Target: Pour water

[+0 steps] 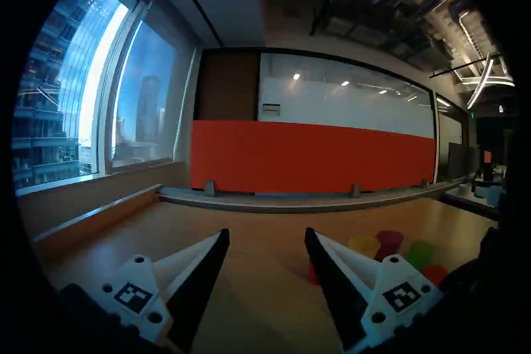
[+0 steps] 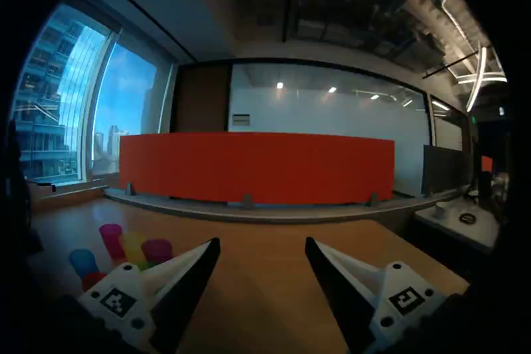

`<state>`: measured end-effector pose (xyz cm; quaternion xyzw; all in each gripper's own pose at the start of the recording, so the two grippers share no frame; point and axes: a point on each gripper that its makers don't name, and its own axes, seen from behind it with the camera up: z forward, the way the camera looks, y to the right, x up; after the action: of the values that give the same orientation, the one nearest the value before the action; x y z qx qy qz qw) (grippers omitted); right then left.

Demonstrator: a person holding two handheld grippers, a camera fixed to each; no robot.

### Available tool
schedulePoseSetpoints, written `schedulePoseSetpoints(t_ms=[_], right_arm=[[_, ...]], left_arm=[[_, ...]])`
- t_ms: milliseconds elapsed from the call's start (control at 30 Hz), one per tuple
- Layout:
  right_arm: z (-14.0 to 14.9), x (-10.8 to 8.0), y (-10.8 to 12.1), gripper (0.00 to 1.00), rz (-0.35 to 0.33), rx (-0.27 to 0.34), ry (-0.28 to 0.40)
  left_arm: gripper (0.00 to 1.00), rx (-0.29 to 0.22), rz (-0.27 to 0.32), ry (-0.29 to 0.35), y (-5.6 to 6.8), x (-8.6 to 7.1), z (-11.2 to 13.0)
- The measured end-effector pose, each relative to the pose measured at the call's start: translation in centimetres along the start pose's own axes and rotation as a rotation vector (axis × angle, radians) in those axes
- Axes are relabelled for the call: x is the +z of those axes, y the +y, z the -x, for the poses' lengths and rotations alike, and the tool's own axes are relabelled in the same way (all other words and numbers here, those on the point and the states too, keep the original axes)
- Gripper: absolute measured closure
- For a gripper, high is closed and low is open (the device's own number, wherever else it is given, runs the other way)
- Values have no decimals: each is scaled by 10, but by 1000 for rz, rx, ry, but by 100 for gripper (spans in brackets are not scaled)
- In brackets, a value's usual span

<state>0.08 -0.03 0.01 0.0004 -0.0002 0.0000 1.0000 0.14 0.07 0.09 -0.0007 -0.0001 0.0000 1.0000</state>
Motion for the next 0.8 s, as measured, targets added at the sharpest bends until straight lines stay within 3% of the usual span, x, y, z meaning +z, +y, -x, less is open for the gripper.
schedulePoseSetpoints(t_ms=[300, 600, 800], right_arm=[[-31, 6, -3, 1, -25, 4, -37], [-70, 12, -10, 1, -69, 13, -56], [-86, 18, -14, 1, -94, 14, -51]], left_arm=[[16, 3, 64, -20, 19, 20, -43], [16, -5, 108, -34, 23, 35, -80], [16, -1, 146, -51, 29, 39, -88]])
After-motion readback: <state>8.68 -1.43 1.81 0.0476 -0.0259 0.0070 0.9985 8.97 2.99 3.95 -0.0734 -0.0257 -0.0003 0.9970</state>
